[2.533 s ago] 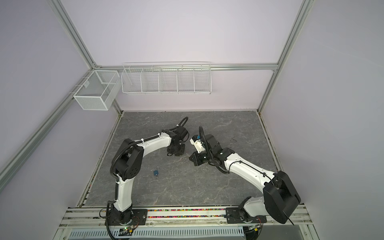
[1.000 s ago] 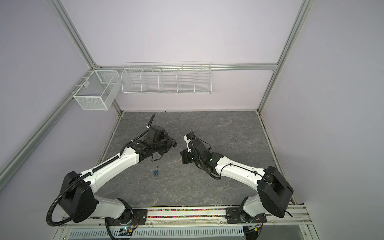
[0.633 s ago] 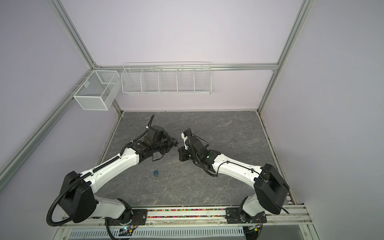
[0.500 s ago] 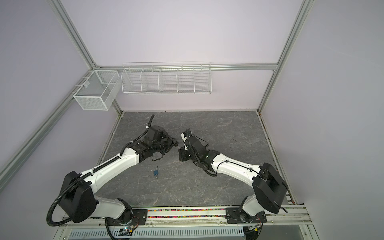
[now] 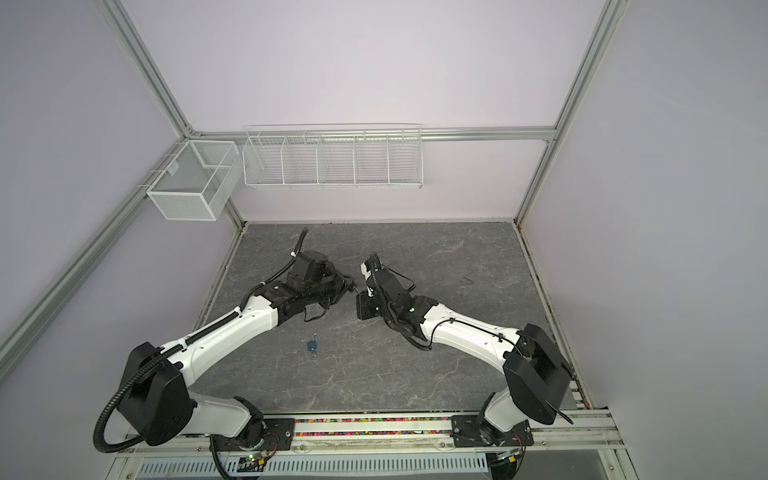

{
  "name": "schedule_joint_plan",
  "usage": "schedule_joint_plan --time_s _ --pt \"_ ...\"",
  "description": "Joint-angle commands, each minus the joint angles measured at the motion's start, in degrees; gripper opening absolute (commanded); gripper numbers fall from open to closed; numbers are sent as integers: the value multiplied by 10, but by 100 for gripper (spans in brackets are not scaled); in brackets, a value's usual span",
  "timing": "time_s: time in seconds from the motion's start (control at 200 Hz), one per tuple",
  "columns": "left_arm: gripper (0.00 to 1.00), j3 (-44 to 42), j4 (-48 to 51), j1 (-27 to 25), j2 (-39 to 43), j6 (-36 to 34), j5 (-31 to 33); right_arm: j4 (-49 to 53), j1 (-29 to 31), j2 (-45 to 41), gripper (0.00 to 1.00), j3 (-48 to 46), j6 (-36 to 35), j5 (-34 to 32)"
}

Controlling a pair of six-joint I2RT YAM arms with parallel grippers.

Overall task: Unlock with the key
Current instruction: 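Move the silver key in the right gripper toward the padlock held by the left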

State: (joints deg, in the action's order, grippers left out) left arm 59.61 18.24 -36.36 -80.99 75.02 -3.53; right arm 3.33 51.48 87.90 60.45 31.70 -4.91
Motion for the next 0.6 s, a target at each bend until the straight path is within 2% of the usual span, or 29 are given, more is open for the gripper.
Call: schedule_joint_plan --time_s 0.0,0.595 --pt "0 -6 -17 2 14 12 -5 9 1 8 6 8 -5 -4" --pt "0 -8 -18 5 15 14 -2 22 1 -9 6 -10 -8 -18"
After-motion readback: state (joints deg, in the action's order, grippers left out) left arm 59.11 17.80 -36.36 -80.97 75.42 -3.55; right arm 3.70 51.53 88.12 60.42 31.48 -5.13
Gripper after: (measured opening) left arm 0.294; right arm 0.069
